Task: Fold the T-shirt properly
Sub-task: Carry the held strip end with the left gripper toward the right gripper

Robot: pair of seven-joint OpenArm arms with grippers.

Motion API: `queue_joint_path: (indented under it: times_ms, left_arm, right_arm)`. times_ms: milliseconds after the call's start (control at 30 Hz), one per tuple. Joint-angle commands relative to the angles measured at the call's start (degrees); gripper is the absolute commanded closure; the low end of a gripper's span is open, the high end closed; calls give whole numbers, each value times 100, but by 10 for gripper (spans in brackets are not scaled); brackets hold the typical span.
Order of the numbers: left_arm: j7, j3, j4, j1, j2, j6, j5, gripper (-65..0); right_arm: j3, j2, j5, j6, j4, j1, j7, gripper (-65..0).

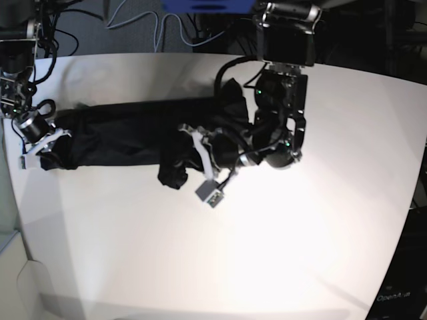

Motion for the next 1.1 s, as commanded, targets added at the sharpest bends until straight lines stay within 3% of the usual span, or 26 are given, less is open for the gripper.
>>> queue_joint_path:
  times_ms: [0, 133, 233, 433, 500, 633, 800, 933, 1067]
  left_arm:
    - [-161, 15, 96, -130, 49, -36, -165, -22]
    - [-187, 24, 96, -130, 49, -36, -165, -23]
    - [-187, 24, 96, -130, 49, -36, -165, -83]
    - [-178, 24, 113, -86, 49, -36, -173, -441]
    - [-117, 33, 166, -78, 49, -36, -209, -517]
    - [-117, 42, 166, -78, 32, -36, -692, -525]
    - [-187, -38, 87, -78, -610, -36, -1369, -525]
    - [-196, -609, -203, 98, -1093, -36, -1404, -525]
    - [-196, -1339, -572, 125, -1348, -36, -1395, -525]
  right_arm:
    - [-168, -92, -918, -178, -121, -179, -1368, 0]
    - [-168, -92, -918, -178, -121, -170, -1368, 0]
    - [-168, -101, -918, -178, -121, -170, -1368, 0]
    - [-168, -101, -918, -178, -121, -170, -1368, 0]
    - [-168, -101, -918, -178, -121, -170, -1368, 0]
    - [-168, -101, -918, -178, -121, -170, -1368, 0]
    - [-168, -101, -918, -178, -121, -170, -1359, 0]
    - [-168, -101, -918, -178, -121, -170, -1359, 0]
    - [-168, -101, -918, -178, -121, -144, -1359, 0]
